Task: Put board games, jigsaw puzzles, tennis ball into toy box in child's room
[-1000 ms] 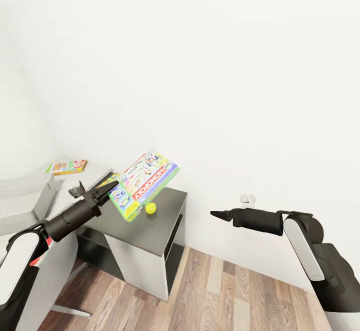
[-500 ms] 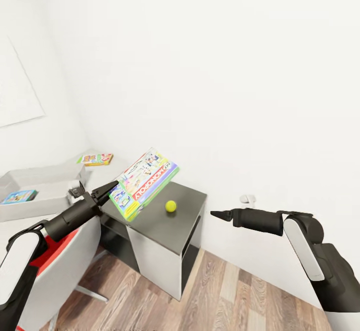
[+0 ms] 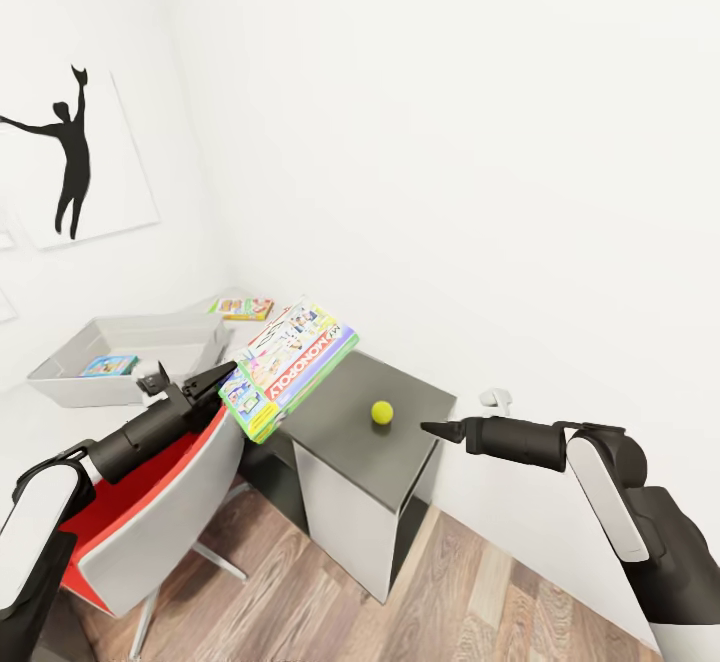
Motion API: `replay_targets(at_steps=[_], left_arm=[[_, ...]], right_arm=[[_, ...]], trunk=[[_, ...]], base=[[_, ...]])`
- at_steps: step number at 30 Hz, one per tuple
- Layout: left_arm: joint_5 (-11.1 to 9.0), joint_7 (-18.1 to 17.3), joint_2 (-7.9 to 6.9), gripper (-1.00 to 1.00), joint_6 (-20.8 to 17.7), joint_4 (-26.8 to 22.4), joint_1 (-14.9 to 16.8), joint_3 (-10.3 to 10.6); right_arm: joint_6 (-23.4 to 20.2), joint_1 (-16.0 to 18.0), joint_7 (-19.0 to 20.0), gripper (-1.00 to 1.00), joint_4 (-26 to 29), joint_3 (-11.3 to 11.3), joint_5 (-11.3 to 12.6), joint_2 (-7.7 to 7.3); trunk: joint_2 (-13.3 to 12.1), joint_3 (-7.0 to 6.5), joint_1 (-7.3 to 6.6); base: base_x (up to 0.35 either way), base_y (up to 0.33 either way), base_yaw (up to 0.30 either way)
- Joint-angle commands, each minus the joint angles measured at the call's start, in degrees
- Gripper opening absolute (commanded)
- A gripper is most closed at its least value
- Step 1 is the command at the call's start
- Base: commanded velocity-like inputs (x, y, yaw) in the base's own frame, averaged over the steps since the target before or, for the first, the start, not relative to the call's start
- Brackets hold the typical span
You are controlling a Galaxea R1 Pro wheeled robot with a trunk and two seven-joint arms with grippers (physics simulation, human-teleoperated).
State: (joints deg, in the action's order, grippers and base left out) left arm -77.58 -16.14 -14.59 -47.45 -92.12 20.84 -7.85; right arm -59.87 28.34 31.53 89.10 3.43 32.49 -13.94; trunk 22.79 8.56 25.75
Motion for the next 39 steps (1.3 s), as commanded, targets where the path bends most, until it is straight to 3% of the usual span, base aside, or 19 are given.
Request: replay_targets(at_steps=[1, 21, 27, 39], left_arm=[[-0.29, -0.17, 0.01, -1.00, -0.36, 0.01, 0.08, -0.06], [-0.29, -0.24, 0.02, -1.00, -0.36, 0.01, 0.06, -0.03], [-0.23, -2.90, -0.09, -1.00, -0.36, 0.01, -0.07, 0.15], [-0.13, -3.93, -0.33, -1.00, -0.13, 0.09, -0.76, -0.55]], right_arm=[[-0.13, 0.05, 0.43, 1.00, 0.03, 0.00, -0.40, -0.03], [-0.13, 0.05, 0.45, 1.00, 0.02, 0.00, -0.41, -0.07], [-0.13, 0.05, 0.45, 1.00, 0.02, -0.09, -0.41, -0.28], [-0.13, 0.05, 0.52, 1.00, 0.02, -0.34, -0.41, -0.38]], trunk=[[0.13, 0.12, 0.03], [0.13, 0.12, 0.03], [0.13, 0.12, 0.03], [0.13, 0.12, 0.03]], base=[[0.000, 0.000, 0.296], [0.000, 0.000, 0.295], [0.000, 0.000, 0.287], [0.000, 0.000, 0.190]])
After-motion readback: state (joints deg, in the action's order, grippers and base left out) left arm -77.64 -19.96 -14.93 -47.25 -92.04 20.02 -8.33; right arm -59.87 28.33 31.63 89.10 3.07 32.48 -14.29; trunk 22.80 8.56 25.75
